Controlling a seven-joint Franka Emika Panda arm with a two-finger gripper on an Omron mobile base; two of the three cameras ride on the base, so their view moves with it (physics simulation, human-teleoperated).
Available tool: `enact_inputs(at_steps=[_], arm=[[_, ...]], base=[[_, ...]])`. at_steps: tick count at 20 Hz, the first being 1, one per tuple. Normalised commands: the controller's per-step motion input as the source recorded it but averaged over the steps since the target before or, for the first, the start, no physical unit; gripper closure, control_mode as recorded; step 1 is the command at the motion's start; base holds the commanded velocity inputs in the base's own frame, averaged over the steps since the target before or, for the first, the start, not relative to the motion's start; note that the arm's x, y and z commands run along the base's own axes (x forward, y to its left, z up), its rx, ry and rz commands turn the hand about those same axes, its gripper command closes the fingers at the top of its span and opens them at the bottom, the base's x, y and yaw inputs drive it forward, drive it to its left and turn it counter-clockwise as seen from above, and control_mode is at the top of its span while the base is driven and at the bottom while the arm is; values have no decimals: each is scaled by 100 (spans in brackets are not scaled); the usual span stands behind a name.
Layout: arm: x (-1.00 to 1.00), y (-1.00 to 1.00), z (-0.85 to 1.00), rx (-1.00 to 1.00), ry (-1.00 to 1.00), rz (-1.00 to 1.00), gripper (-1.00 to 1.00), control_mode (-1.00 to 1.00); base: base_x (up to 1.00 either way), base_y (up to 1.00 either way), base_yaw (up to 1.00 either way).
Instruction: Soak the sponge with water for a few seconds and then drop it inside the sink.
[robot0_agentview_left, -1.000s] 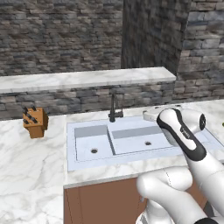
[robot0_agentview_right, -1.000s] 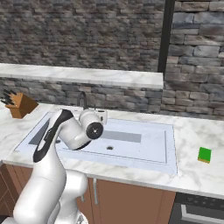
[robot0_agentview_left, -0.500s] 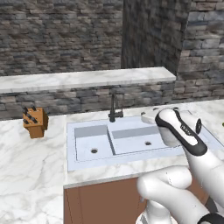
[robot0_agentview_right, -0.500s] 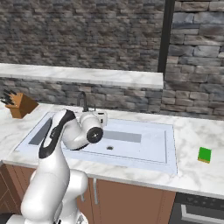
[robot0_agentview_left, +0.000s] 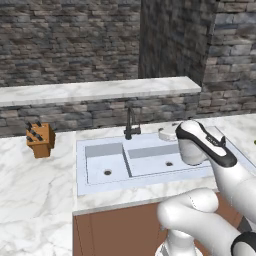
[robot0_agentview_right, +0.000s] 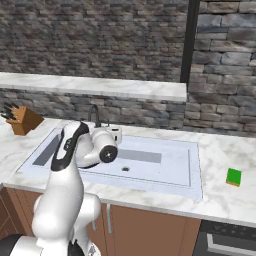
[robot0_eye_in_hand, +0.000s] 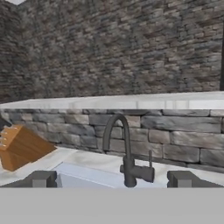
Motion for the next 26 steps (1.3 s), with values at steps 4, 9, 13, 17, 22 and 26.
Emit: enact_inputs(at_steps=[4,9,13,17,22,26], arm=[[0,3,0,0,-5,3,-100,-100],[0,3,0,0,-10,3,-100,-100],[0,0,1,0,-4,3,-100,-100],[0,0,-1,0,2,2,-100,-100],[1,2,-1,0,4,0,-100,-100],[11,4,0,0,9,0,-100,-100]], base=[[0,0,0],[0,0,0],[0,0,0],[0,0,0],[0,0,0],[0,0,0]])
